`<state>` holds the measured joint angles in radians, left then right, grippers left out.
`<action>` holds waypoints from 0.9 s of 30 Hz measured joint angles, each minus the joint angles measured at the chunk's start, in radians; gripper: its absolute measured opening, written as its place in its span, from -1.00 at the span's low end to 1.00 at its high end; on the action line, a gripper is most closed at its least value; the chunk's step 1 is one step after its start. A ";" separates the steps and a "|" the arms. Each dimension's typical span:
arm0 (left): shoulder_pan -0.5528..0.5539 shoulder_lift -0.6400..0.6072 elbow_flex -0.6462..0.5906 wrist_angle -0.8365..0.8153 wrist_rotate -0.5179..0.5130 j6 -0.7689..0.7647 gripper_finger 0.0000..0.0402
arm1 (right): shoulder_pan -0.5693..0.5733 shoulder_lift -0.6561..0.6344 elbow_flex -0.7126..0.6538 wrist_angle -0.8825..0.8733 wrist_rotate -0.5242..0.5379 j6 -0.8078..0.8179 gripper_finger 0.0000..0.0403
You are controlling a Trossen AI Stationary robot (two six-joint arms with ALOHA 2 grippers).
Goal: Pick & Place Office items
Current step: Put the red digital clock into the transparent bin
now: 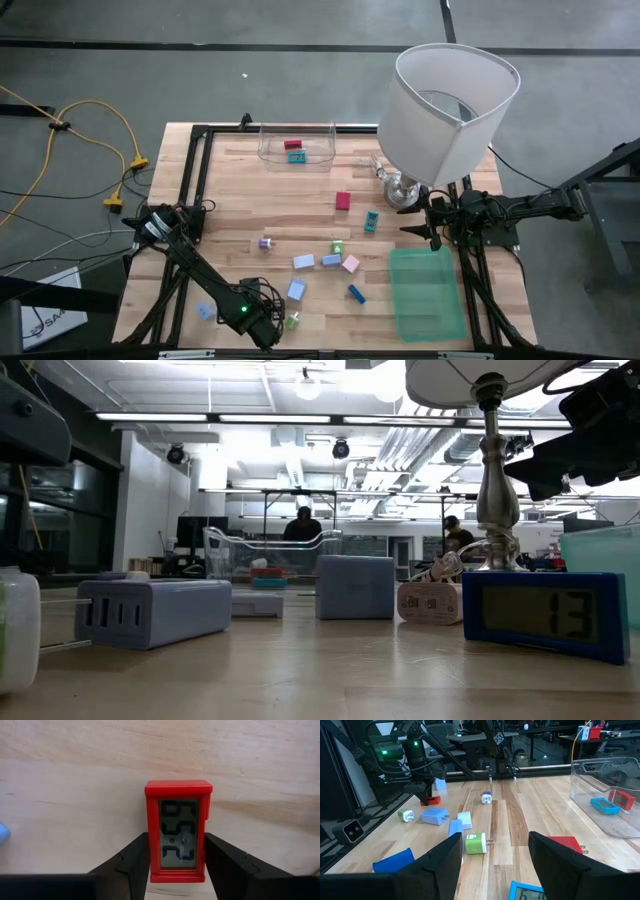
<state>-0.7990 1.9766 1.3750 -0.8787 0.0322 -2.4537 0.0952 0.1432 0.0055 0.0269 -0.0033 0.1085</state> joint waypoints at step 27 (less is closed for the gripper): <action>0.054 -0.066 0.003 -0.059 -0.028 0.143 -0.22 | 0.000 0.000 0.000 -0.001 0.000 0.000 0.07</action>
<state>-0.7451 1.9108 1.3777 -0.9373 0.0044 -2.3105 0.0952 0.1432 0.0055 0.0261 -0.0036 0.1081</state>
